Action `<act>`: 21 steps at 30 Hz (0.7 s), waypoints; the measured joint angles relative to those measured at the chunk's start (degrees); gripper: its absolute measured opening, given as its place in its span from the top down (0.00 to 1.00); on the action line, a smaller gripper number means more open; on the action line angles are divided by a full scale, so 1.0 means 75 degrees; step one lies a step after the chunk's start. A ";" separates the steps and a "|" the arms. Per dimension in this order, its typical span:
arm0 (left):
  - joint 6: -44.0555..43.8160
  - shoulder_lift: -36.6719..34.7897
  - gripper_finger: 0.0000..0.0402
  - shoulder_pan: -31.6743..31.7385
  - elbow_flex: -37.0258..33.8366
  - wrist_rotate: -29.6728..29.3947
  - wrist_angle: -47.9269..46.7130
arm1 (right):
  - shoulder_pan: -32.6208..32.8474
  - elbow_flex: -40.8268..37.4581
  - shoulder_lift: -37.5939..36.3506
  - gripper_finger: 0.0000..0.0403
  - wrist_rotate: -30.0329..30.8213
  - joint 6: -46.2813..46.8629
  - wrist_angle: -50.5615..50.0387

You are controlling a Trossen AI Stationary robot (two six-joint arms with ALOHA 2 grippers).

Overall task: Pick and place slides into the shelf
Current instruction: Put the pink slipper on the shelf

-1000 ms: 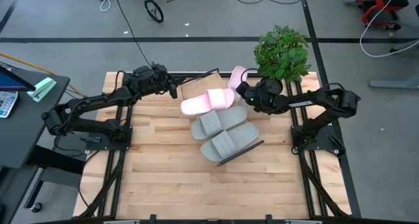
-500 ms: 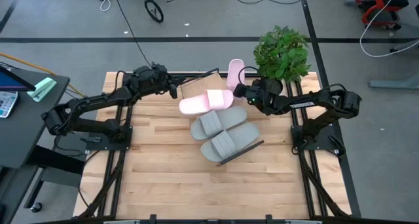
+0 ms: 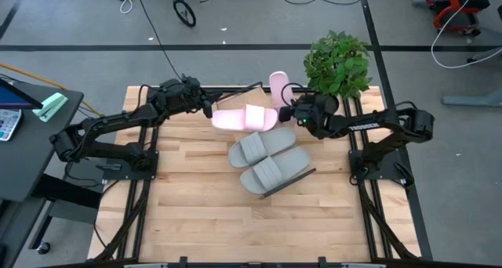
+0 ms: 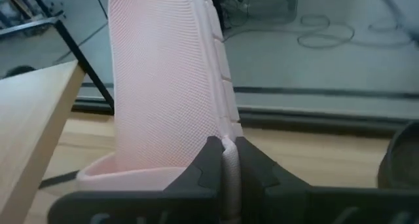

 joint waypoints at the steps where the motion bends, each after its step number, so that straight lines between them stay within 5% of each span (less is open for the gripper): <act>1: -0.0003 0.0000 0.98 0.0001 0.0000 0.0002 -0.0002 | 0.0000 0.0039 -0.0039 0.94 0.0034 -0.0237 -0.0042; 21: 0.0003 0.0000 0.98 0.0003 0.0000 0.0000 -0.0061 | 0.0262 0.0998 -0.0993 0.94 0.1208 -0.3982 -0.0405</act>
